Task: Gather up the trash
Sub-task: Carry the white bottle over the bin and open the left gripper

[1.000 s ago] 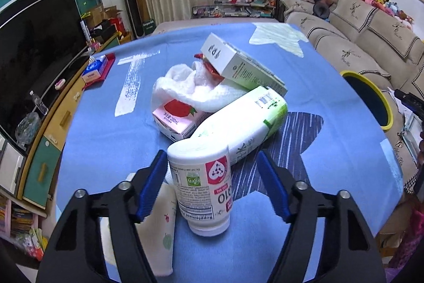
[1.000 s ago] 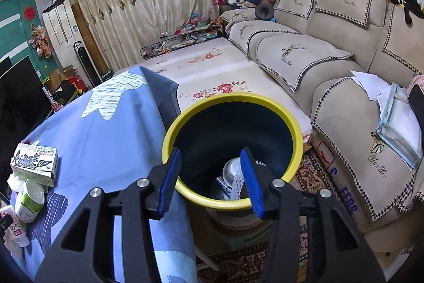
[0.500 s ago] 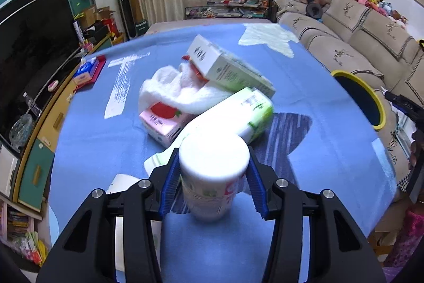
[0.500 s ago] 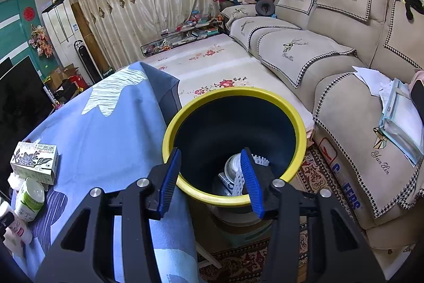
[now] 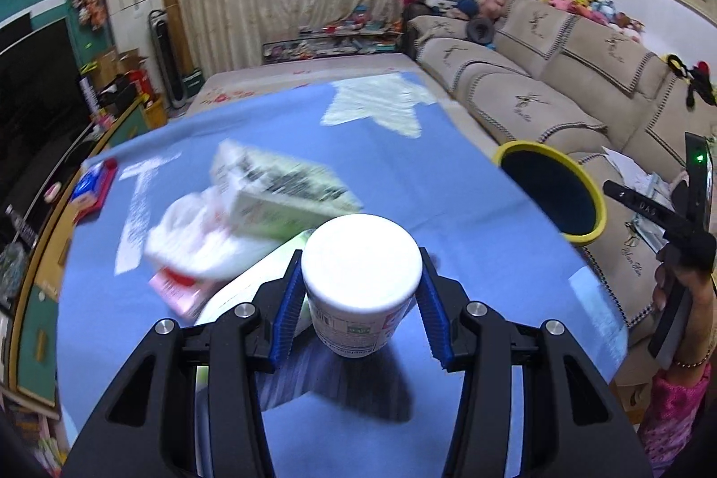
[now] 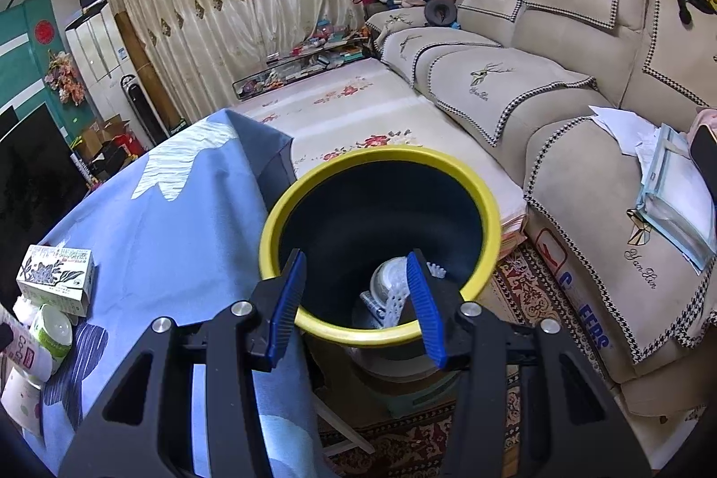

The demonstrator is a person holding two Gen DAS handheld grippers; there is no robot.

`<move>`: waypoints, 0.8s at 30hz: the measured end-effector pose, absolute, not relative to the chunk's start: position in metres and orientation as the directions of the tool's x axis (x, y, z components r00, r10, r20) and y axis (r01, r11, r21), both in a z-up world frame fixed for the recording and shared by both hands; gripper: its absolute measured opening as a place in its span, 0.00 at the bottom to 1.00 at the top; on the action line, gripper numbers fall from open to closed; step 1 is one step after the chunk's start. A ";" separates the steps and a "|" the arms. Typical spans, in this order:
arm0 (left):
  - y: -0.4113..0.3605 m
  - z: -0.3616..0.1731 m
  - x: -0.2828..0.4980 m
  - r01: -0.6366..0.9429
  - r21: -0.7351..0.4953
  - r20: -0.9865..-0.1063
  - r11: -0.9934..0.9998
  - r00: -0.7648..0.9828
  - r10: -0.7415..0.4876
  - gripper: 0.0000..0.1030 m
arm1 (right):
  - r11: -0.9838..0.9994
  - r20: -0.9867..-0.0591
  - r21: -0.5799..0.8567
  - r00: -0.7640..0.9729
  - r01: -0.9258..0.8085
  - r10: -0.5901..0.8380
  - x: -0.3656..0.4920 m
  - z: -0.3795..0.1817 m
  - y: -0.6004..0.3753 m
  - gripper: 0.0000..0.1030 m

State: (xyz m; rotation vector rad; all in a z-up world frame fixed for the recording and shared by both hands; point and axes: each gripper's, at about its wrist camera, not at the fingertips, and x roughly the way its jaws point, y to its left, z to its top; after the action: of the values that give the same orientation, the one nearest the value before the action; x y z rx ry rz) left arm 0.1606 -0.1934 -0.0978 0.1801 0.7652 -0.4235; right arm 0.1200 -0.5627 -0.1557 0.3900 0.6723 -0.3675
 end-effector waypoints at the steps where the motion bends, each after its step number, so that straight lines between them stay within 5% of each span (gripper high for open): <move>1: -0.200 -0.097 0.163 0.445 0.006 -0.702 0.896 0.640 -0.313 0.46 | 0.862 -0.659 0.227 0.723 0.453 -0.207 0.119 -0.156 -0.565 0.44; 24: -0.473 -0.106 0.228 0.736 -0.031 -0.731 0.677 0.445 -0.517 0.46 | 0.745 -0.688 0.293 0.673 0.600 -0.271 0.084 -0.188 -0.658 0.44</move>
State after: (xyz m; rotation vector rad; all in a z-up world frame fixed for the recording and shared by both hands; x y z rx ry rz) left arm 0.2278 -0.4730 -0.1064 0.3112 0.7851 -0.7919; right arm 0.0841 -0.6577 -0.1877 0.5361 0.6658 -0.5175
